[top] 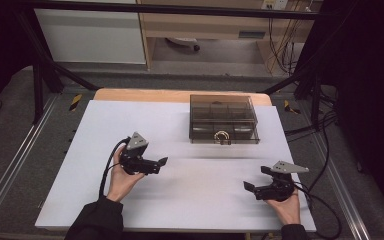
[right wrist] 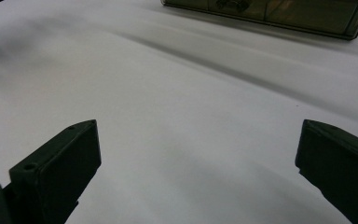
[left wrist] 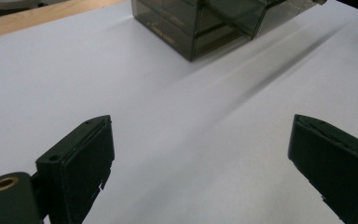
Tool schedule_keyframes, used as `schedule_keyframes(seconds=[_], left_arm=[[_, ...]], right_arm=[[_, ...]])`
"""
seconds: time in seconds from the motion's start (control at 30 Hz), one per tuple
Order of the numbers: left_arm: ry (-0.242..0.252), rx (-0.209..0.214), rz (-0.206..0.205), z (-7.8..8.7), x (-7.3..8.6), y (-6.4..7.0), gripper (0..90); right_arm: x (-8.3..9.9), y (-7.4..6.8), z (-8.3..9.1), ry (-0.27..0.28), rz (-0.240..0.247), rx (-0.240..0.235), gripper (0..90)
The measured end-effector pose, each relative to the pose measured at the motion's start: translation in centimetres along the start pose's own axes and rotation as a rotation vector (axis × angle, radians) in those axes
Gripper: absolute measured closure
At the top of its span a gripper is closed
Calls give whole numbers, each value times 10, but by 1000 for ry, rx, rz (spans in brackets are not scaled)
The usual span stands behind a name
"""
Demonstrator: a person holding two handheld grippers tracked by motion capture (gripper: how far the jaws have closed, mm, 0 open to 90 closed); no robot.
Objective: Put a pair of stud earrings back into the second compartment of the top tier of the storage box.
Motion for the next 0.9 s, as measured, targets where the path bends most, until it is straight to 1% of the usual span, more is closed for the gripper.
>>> schedule_keyframes(seconds=[0.1, 0.2, 0.27, 0.37, 0.4, 0.57, 0.63, 0.73, 0.8, 0.87, 0.9], left_arm=[[14, -16, 0, 7, 9, -6, 70], [17, -32, 2, 15, 19, -15, 69], [21, -28, 7, 19, 26, -18, 69], [25, -38, 14, 25, 38, -24, 66], [18, -39, 11, 27, 42, -26, 66], [2, -76, 9, 38, 57, -39, 64], [11, -83, 24, 43, 62, -43, 64], [5, -85, 30, 47, 72, -49, 64], [-12, -93, 28, 49, 78, -52, 64], [-15, -89, 32, 51, 83, -53, 64], [-23, -92, 24, 51, 84, -54, 63]], right_arm=[[0, 0, 0, 0, -3, 0, 4], [0, 0, 0, -2, -2, 1, 4], [0, 0, -1, -2, -1, 1, 4], [0, 0, 0, -2, -1, 1, 4], [0, 0, 0, -1, -3, 1, 4], [1, 0, -1, -3, -3, 0, 4], [1, 0, -1, -2, -2, 1, 4], [1, 0, -1, -3, -1, 0, 4], [1, 0, 0, -3, -4, 1, 4], [1, 0, 0, -1, -5, 1, 4], [1, 0, 0, 0, -6, -1, 4]])
Point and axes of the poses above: each handheld gripper's, and its own axes: z roughly backward along the jaws, x roughly out of its underside, y roughly to its right, the point moved 4 cm from there along -z, roughly forward along the jaws, and after that the axes turned 14 degrees about -x, right-handed, at the moved point
